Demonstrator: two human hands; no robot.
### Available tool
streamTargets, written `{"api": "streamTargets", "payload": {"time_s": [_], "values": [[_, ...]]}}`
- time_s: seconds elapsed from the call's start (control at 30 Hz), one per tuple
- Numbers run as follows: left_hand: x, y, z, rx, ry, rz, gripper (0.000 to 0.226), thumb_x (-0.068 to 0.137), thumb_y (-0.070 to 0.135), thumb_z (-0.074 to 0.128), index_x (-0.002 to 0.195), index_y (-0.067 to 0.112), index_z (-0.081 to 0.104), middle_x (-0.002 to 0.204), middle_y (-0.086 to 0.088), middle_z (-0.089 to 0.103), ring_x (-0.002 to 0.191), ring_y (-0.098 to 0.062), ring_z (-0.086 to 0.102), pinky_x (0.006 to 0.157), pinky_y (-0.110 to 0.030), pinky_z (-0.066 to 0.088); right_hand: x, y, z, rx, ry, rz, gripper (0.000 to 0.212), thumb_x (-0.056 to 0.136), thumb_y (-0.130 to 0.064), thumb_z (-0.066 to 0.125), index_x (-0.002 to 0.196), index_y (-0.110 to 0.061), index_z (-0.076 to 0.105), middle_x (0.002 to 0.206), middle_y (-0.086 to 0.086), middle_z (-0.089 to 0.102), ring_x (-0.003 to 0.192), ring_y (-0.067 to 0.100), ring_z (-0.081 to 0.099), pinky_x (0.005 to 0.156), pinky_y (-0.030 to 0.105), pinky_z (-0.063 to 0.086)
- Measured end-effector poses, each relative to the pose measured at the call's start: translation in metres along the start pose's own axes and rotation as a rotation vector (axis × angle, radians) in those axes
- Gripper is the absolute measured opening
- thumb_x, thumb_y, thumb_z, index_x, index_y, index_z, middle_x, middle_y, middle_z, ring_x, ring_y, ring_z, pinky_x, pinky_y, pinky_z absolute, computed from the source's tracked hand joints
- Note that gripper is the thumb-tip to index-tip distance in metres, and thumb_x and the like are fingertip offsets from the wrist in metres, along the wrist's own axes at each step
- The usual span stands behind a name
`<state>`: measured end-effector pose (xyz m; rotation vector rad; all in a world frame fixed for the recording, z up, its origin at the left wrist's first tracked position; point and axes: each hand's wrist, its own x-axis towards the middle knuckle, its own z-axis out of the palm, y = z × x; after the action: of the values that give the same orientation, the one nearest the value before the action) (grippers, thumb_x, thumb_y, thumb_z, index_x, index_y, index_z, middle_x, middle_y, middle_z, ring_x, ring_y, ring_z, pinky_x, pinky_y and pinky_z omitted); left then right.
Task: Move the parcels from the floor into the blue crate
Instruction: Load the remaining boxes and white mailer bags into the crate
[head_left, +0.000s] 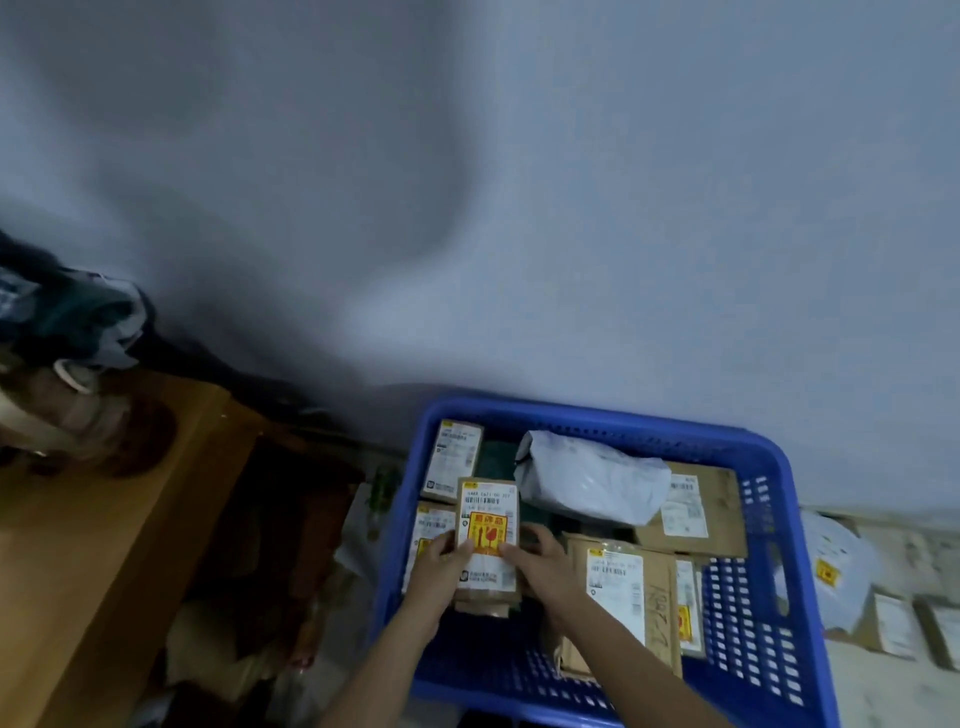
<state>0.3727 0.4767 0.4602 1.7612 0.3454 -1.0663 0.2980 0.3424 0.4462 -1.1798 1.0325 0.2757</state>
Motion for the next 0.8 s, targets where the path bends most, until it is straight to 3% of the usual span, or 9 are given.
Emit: {"api": "streamTargets", "payload": {"time_s": [0.07,0.17,0.3,0.37,0.43,0.53,0.63,0.73,0.8], "values": [[0.027,0.008,0.003,0.078,0.038,0.082,0.021,0.095,0.021,0.056,0.114,0.021,0.062,0.111,-0.004,0.067,0.092,-0.014,0.066,0.071,-0.026,0.054,0.027,-0.006,0.005,0.029,0.035,-0.034,0.038,0.087,-0.011,0.068,0.121,-0.014,0.052,0.111,0.005,0.066,0.097,0.02,0.067,0.083,0.034,0.057],[0.073,0.015,0.011,0.225,0.086,0.219,0.022,0.09,0.019,0.059,0.111,0.022,0.066,0.113,-0.006,0.064,0.099,-0.017,0.064,0.087,-0.038,0.055,0.071,-0.009,0.009,0.08,0.087,-0.04,0.036,0.088,-0.013,0.066,0.122,-0.012,0.054,0.113,0.008,0.068,0.099,0.023,0.068,0.092,0.045,0.054],[0.122,0.013,0.023,0.279,0.127,0.207,0.037,0.085,0.014,0.059,0.121,0.021,0.059,0.12,-0.006,0.059,0.104,-0.018,0.061,0.093,-0.041,0.053,0.117,-0.007,0.011,0.121,0.165,-0.032,0.015,0.091,-0.014,0.062,0.106,-0.018,0.062,0.108,0.008,0.071,0.096,0.024,0.069,0.09,0.047,0.055],[0.129,0.014,0.027,0.273,0.145,0.231,0.04,0.086,0.008,0.056,0.124,0.019,0.057,0.122,-0.005,0.059,0.106,-0.019,0.06,0.093,-0.04,0.052,0.132,-0.006,0.016,0.139,0.207,-0.051,0.012,0.092,-0.013,0.061,0.103,-0.017,0.062,0.109,0.01,0.071,0.092,0.022,0.069,0.082,0.04,0.058],[0.133,0.014,0.027,0.275,0.157,0.246,0.042,0.086,0.007,0.053,0.126,0.02,0.056,0.122,-0.004,0.059,0.106,-0.018,0.06,0.092,-0.037,0.052,0.139,-0.007,0.024,0.169,0.258,-0.051,0.022,0.093,-0.014,0.06,0.115,-0.013,0.058,0.111,0.01,0.07,0.09,0.02,0.069,0.073,0.032,0.059],[0.132,0.016,0.025,0.275,0.159,0.26,0.042,0.088,0.006,0.052,0.128,0.019,0.055,0.122,-0.002,0.059,0.106,-0.017,0.059,0.091,-0.035,0.052,0.14,-0.01,0.034,0.173,0.384,-0.065,0.039,0.093,-0.017,0.06,0.131,-0.011,0.052,0.117,0.009,0.067,0.097,0.023,0.068,0.086,0.042,0.057],[0.131,0.021,0.02,0.304,0.155,0.306,0.039,0.09,0.006,0.05,0.128,0.018,0.056,0.121,0.001,0.061,0.107,-0.015,0.06,0.093,-0.034,0.051,0.127,-0.013,0.039,0.16,0.45,-0.135,0.04,0.093,-0.018,0.06,0.132,-0.015,0.051,0.114,0.002,0.066,0.1,0.019,0.066,0.088,0.039,0.056],[0.131,0.019,0.014,0.504,0.045,0.394,0.035,0.094,0.014,0.047,0.125,0.026,0.057,0.118,0.006,0.064,0.105,-0.009,0.061,0.09,-0.031,0.053,0.117,-0.013,0.043,0.08,0.498,-0.206,0.04,0.094,-0.021,0.059,0.133,-0.019,0.05,0.115,0.0,0.066,0.103,0.018,0.066,0.088,0.038,0.056],[0.134,0.011,0.008,0.7,-0.034,0.446,0.043,0.094,0.014,0.046,0.133,0.031,0.049,0.131,0.007,0.058,0.119,-0.011,0.055,0.099,-0.031,0.048,0.116,-0.013,0.047,-0.08,0.591,-0.295,0.045,0.093,-0.021,0.059,0.137,-0.016,0.047,0.125,0.005,0.061,0.113,0.021,0.06,0.095,0.036,0.051]]}}
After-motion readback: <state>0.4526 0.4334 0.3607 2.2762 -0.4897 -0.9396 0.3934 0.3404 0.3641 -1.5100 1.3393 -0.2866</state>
